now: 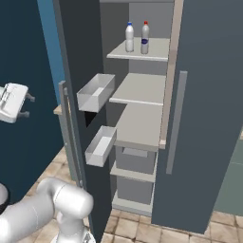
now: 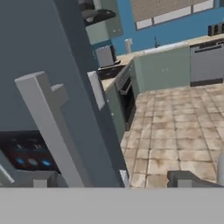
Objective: Take the bottled waters from the counter and place them in the freezer to freeze. Close the freezer door after placing the bottles.
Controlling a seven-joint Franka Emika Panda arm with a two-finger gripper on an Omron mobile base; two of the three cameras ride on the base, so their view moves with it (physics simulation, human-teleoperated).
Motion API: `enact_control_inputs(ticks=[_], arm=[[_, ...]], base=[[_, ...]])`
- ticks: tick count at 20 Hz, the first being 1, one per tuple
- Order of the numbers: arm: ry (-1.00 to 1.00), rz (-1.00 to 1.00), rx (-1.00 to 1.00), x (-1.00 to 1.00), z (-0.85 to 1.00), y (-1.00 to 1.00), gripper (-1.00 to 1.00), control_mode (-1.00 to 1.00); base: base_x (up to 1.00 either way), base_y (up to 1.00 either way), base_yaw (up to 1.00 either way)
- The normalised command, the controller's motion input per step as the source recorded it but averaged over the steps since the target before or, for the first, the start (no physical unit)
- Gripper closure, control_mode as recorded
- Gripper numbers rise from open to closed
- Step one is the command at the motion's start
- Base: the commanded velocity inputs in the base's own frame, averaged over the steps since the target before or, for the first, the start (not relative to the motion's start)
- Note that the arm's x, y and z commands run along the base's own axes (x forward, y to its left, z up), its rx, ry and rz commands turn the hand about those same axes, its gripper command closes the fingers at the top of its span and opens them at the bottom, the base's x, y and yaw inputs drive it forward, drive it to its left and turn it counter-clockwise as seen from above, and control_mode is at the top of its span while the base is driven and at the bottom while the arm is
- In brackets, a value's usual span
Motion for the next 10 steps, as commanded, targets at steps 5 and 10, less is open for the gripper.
enact_control_inputs(ticks=[5, 10], arm=[[0.0, -0.06, -0.09, 0.83, -0.16, 0.0, -1.0, -1.0], [0.03, -0.11, -0.08, 1.0, -0.28, 0.06, -1.0, -1.0]], base=[[0.0, 0.0, 0.0], [0.0, 0.0, 0.0]])
